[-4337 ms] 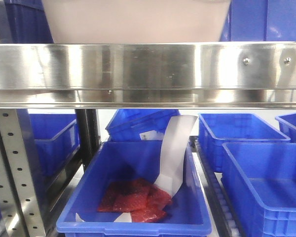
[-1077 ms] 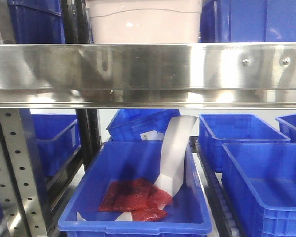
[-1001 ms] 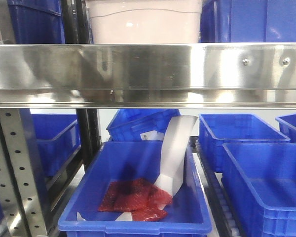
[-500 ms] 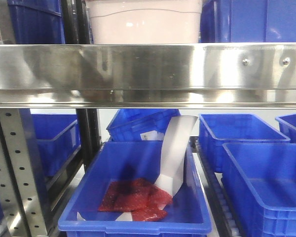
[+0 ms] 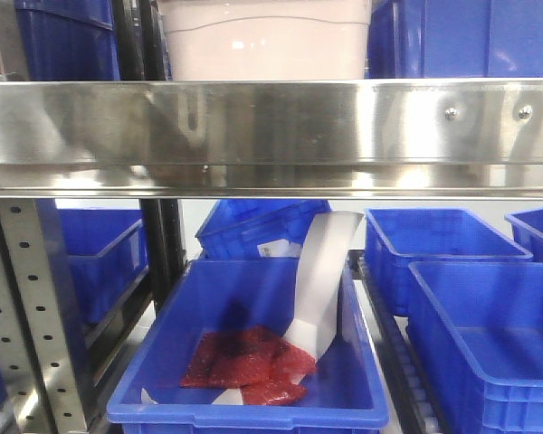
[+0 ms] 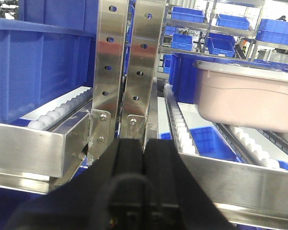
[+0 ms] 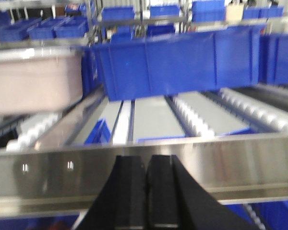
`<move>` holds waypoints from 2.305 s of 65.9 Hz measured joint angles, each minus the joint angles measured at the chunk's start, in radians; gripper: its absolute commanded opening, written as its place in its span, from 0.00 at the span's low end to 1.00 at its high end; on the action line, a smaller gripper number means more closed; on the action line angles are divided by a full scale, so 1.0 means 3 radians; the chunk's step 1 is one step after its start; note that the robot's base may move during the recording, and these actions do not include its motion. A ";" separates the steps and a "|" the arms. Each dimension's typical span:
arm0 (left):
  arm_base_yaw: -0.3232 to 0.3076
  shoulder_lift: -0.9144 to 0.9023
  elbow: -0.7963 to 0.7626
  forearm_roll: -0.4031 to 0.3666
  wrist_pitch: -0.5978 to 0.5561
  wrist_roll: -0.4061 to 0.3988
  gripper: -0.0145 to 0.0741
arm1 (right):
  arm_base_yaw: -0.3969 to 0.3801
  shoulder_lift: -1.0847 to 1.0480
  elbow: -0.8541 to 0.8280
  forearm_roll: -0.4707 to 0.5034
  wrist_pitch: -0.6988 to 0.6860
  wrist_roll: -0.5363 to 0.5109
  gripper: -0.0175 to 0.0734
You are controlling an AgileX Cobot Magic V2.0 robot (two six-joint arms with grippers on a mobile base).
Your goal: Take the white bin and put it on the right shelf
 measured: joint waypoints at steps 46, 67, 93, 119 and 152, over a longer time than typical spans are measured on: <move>0.0000 0.0000 0.0000 0.0000 0.0017 0.0000 0.03 | 0.0137 -0.0633 0.0835 -0.0622 -0.0456 0.0332 0.25; 0.0000 0.0000 0.0000 0.0006 0.0017 0.0000 0.03 | 0.0137 -0.0633 0.0835 -0.0623 -0.0456 0.0332 0.25; 0.0000 0.0000 0.0000 0.0006 0.0017 0.0000 0.03 | 0.0137 -0.0633 0.0835 -0.0623 -0.0456 0.0339 0.25; 0.0000 0.0000 0.0047 0.0000 0.0010 -0.0017 0.03 | 0.0137 -0.0635 0.0835 -0.0623 -0.0456 0.0339 0.25; -0.0647 -0.0092 0.0876 0.1179 -0.0730 -0.0940 0.03 | 0.0137 -0.0635 0.0835 -0.0623 -0.0456 0.0339 0.25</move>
